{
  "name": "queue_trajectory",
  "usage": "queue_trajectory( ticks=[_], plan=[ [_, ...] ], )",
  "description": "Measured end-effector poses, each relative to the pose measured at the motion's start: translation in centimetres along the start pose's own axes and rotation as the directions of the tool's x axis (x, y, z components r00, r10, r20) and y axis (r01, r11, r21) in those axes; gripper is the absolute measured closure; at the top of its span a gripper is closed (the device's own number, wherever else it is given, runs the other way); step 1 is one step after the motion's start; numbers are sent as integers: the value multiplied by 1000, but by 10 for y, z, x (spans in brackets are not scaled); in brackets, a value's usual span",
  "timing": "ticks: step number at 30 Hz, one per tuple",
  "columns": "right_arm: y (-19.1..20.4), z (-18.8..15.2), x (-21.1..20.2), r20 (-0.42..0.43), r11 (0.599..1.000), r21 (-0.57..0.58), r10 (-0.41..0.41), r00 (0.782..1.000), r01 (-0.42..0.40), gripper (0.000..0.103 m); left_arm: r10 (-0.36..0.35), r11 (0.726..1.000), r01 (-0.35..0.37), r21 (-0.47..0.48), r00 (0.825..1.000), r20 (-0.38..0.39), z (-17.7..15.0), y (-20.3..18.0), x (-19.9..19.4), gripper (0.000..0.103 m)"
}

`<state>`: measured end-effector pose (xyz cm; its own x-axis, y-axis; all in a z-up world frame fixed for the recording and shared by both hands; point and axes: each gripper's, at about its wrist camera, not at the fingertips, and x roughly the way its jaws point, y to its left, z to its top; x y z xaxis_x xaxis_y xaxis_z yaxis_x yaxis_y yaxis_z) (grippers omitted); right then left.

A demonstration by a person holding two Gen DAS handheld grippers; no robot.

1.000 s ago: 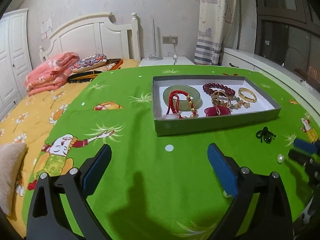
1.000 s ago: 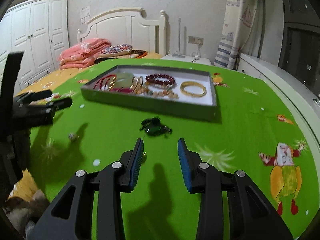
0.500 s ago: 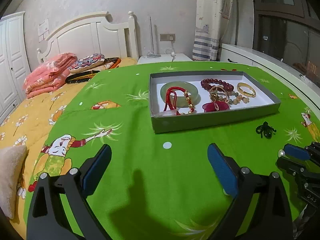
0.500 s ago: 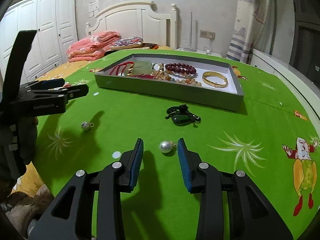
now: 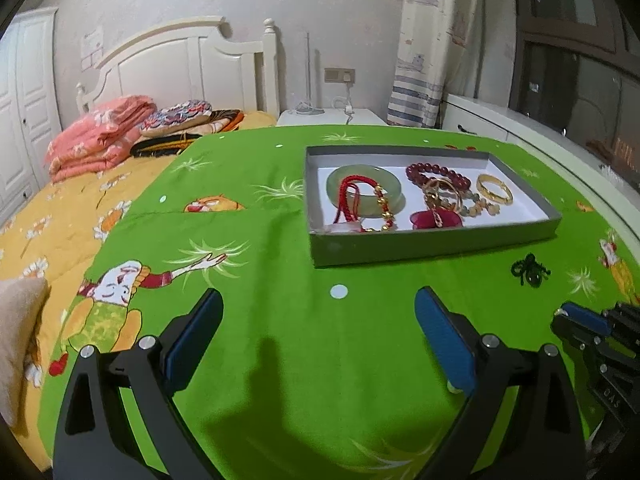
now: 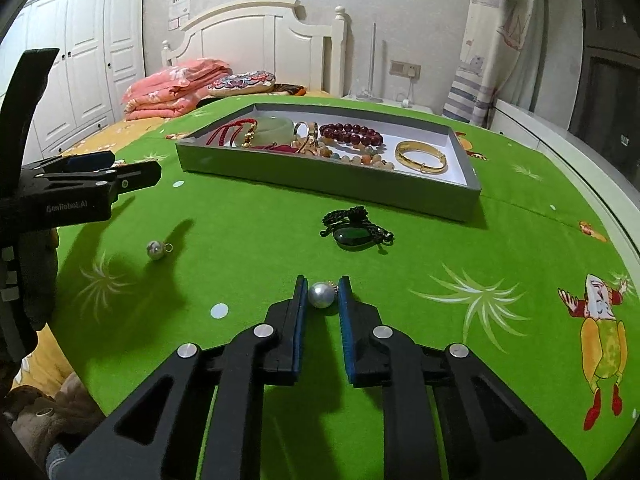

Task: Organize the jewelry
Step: 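Grasp the white pearl on the sheet with the right tool, then grasp the second pearl with the left tool while the right tool holds its pearl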

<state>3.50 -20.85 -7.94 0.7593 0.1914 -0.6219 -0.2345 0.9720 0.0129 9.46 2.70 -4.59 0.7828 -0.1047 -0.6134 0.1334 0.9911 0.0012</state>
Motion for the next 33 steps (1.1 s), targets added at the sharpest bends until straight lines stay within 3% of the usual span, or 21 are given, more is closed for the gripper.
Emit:
queue_trajectory(
  ticks=[6, 9, 15, 22, 29, 33],
  plan=[
    [-7, -8, -10, 59, 999, 31, 16, 998, -18, 87, 7, 1000, -7, 4, 1000, 16, 0, 0, -4, 9],
    [-7, -14, -14, 72, 999, 34, 9, 997, -12, 87, 34, 998, -37, 44, 996, 82, -6, -10, -21, 9],
    [-4, -21, -17, 75, 1000, 13, -12, 997, 11, 87, -39, 995, 25, 101, 989, 142, -37, -31, -50, 9],
    [10, -22, -19, 93, 998, -49, -28, 995, 33, 87, -76, 995, 68, 76, 990, 119, -64, -16, -57, 9],
    [10, -26, -18, 97, 999, -41, -25, 995, 29, 87, -140, 972, 108, 210, 980, 143, -80, -48, -65, 11],
    [7, -26, -18, 98, 999, -29, -32, 995, 35, 87, -152, 961, 118, 249, 981, 124, -84, -57, -61, 18]
  ],
)
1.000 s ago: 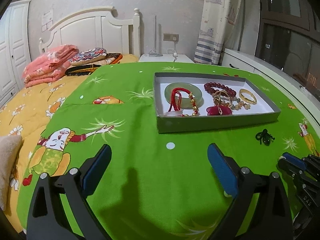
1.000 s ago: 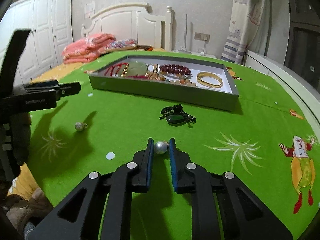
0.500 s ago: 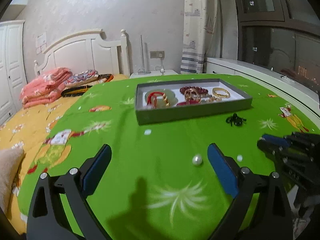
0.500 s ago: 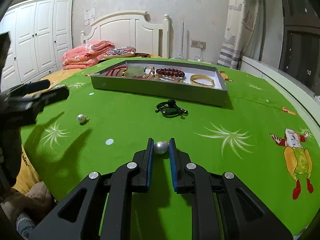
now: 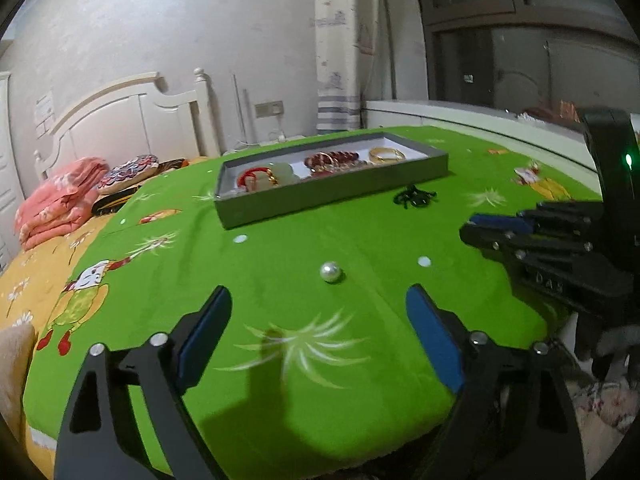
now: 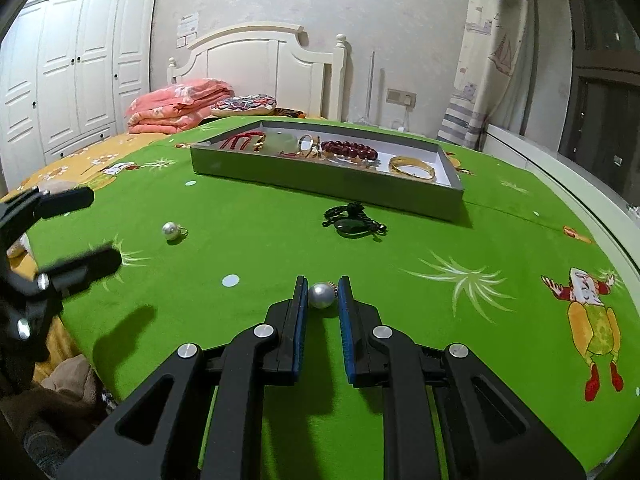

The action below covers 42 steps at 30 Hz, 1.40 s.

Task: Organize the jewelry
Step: 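Grasp the second pearl with the left tool while the right tool holds its pearl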

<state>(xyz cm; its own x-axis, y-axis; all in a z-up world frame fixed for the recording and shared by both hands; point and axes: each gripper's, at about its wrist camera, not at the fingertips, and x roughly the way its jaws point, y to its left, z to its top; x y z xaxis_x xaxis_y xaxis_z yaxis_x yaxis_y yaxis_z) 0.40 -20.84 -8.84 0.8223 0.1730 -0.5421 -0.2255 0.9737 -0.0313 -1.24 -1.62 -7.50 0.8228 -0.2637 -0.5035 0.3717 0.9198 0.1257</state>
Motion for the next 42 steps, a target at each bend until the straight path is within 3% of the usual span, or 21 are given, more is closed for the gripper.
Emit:
queue_trajectory(
  ticks=[7, 14, 20, 25, 29, 34, 35, 42],
  plan=[
    [0, 0, 2, 6, 1000, 12, 1, 1000, -1, 87, -5, 1000, 5, -11, 1000, -11, 2, 0, 5, 18],
    [-4, 0, 1, 7, 1000, 26, -5, 1000, 5, 87, -33, 998, 30, -53, 998, -47, 3, 5, 16, 27],
    [-4, -1, 1, 7, 1000, 19, -1, 1000, 1, 87, -104, 976, 106, -192, 994, 22, 4, 38, 3, 27],
    [-3, -1, 1, 13, 1000, 19, 6, 1000, -6, 87, -148, 945, 143, -294, 989, 7, 4, 58, 10, 28],
    [-10, -2, 1, 21, 999, 43, 14, 1000, -14, 87, -120, 967, 109, -230, 992, -36, 15, 43, 22, 29],
    [-16, -5, -1, 25, 998, 65, 21, 999, -23, 87, -77, 992, 67, -109, 993, -90, 32, 15, 39, 51],
    [-17, -5, -2, 26, 997, 67, 22, 999, -23, 87, -80, 993, 71, -99, 992, -97, 33, 12, 42, 56],
    [-16, -6, -4, 31, 998, 57, 25, 999, -27, 87, -55, 996, 43, -84, 987, -152, 26, 8, 58, 64]
  ],
)
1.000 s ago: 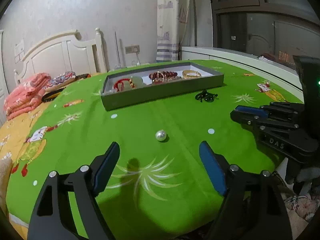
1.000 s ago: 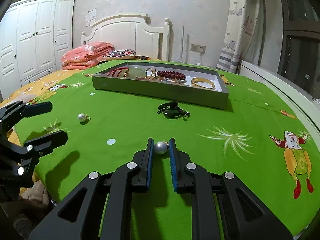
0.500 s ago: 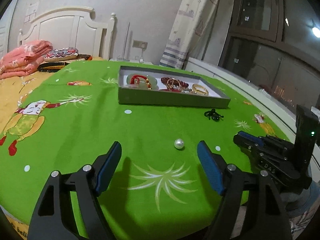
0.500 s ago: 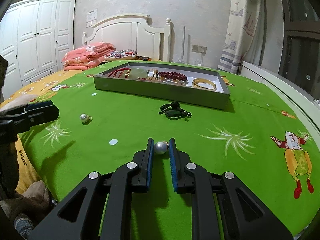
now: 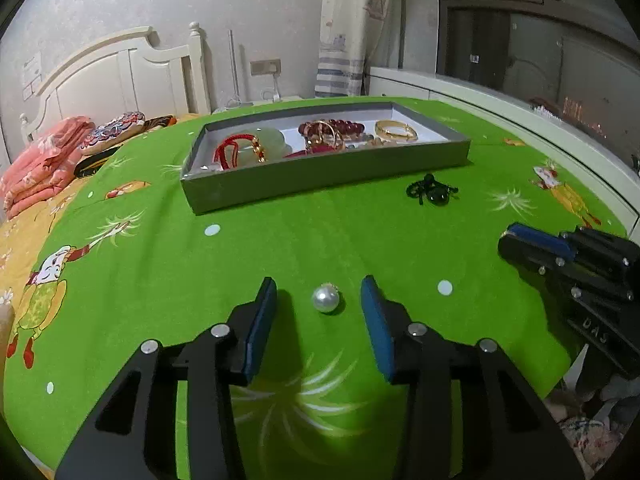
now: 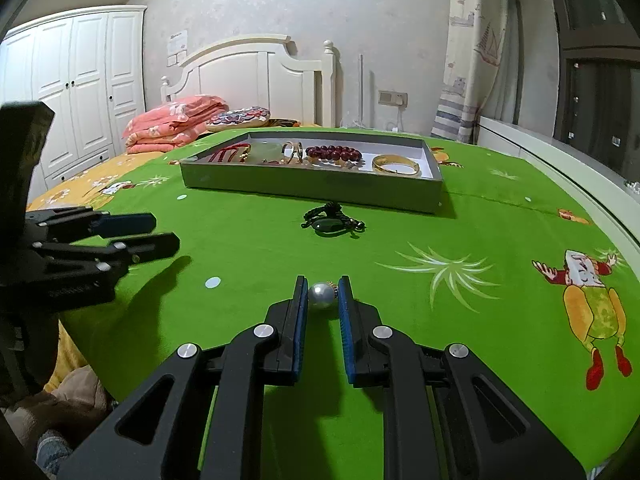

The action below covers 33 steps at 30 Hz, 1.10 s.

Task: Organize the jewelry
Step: 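Grasp the second pearl with the left tool while the right tool holds its pearl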

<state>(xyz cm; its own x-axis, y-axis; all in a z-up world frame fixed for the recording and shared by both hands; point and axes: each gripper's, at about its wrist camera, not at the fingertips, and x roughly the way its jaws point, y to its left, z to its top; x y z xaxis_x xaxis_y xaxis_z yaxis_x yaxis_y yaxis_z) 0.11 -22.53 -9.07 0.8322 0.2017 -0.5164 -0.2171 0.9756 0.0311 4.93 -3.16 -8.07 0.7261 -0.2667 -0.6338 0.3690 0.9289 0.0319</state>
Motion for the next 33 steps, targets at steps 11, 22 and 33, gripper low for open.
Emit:
queue_trajectory(
  ticks=[11, 22, 33],
  plan=[
    [4, 0, 1, -11, 1000, -17, 3, 1000, -3, 87, -11, 997, 8, 76, 1000, 28, -2, -12, 0, 90],
    [7, 3, -2, -2, 1000, -21, -3, 1000, 3, 87, -12, 999, 9, 48, 998, 62, 0, -5, -13, 90],
    [9, 20, -5, 3, 999, -40, -22, 1000, 22, 87, 28, 999, -30, 25, 997, 72, 17, 3, -15, 90]
  ],
)
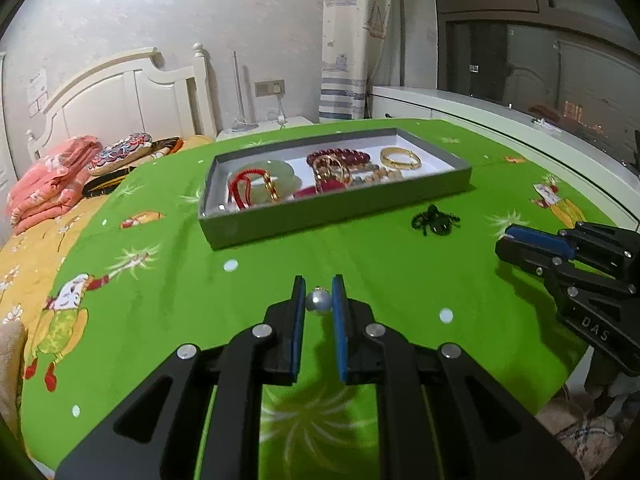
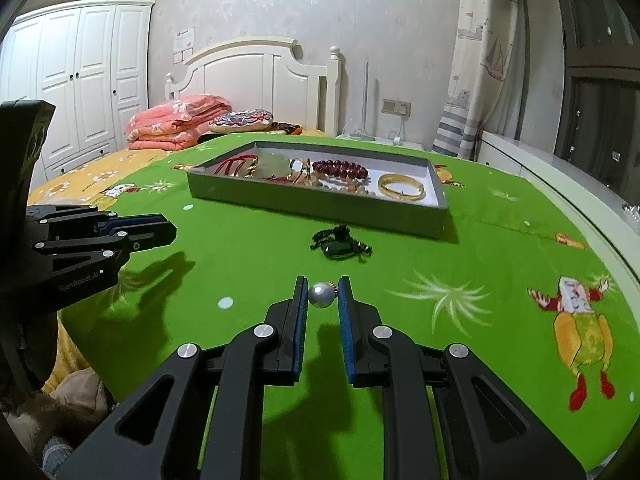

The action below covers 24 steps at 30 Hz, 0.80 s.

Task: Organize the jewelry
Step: 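Grasp the second pearl with the left tool while the right tool holds its pearl, then carry both pearls into the tray and open both tools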

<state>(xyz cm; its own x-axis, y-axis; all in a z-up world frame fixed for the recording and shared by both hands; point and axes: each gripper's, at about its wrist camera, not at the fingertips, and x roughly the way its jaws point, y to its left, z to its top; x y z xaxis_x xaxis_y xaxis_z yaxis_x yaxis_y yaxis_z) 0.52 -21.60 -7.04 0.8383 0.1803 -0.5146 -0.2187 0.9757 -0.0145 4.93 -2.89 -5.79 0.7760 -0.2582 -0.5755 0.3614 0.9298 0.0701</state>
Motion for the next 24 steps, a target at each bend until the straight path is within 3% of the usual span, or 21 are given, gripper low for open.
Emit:
queue_trajectory(
  ticks=[13, 24],
  plan=[
    [5, 41, 12, -23, 999, -42, -32, 999, 31, 87, 26, 1000, -26, -14, 999, 26, 33, 8, 5, 90],
    [-16, 71, 23, -11, 1000, -5, -29, 1000, 29, 87, 20, 1000, -20, -6, 999, 35, 61, 9, 16, 90]
  ],
)
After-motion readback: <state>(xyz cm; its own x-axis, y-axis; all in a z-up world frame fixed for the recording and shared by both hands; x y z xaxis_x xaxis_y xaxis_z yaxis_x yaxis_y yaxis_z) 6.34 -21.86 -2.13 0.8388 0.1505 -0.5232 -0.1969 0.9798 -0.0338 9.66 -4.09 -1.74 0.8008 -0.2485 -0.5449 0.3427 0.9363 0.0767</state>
